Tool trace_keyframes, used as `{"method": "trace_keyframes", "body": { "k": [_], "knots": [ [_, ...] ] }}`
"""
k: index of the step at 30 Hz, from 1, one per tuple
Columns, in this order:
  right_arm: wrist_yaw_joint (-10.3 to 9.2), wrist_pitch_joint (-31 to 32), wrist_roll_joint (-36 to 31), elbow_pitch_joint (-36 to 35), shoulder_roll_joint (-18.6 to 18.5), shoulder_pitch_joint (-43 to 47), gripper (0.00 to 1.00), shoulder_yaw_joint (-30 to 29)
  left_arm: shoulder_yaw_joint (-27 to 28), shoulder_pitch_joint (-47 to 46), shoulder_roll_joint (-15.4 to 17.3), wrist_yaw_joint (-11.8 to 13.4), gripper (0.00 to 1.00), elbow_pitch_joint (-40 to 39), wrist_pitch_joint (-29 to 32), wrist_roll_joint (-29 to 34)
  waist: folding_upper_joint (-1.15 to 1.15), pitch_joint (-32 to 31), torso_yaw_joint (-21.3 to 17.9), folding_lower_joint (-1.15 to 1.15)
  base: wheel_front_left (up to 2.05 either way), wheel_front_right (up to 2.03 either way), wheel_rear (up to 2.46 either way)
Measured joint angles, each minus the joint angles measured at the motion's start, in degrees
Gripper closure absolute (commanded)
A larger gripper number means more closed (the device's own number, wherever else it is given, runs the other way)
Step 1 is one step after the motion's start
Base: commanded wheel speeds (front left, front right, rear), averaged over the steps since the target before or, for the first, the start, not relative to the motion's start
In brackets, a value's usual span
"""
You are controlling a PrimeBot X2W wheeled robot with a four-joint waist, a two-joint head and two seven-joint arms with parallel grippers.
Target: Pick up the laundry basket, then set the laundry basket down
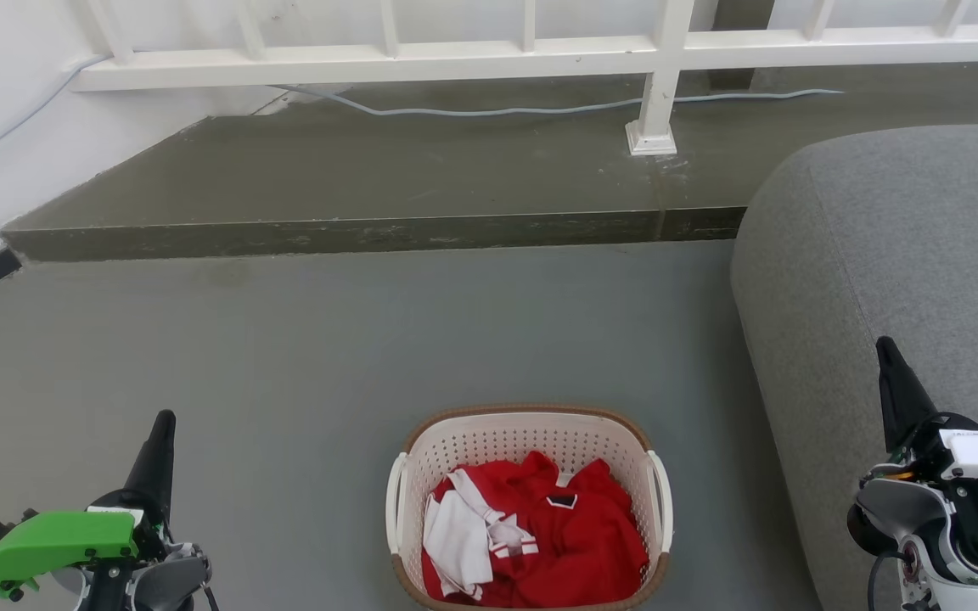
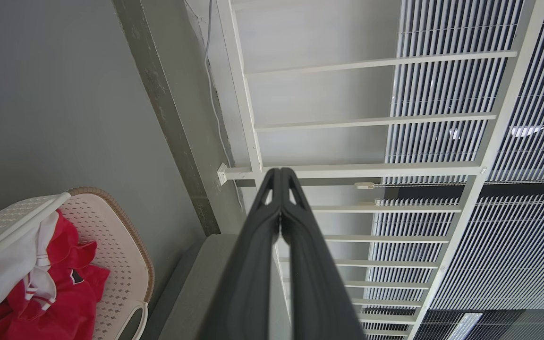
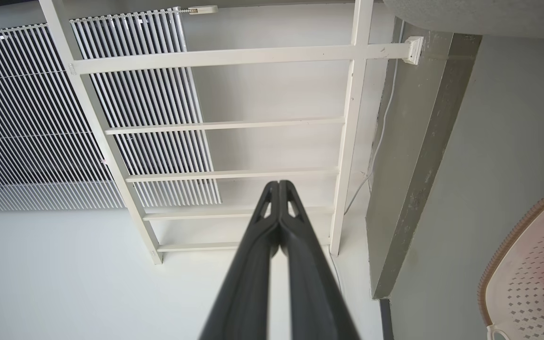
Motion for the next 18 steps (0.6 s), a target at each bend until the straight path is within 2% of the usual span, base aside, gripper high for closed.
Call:
{"method": "trace_keyframes", "body": {
  "k": [18],
  "knots": [
    [0.00, 0.0, 0.0, 0.0, 0.0, 0.0, 1.00, 0.0, 0.0, 0.0, 0.0, 0.0, 1.00, 0.0, 0.0, 0.0, 0.00, 0.0, 0.0, 0.00, 0.00, 0.00, 0.00]
  ]
}}
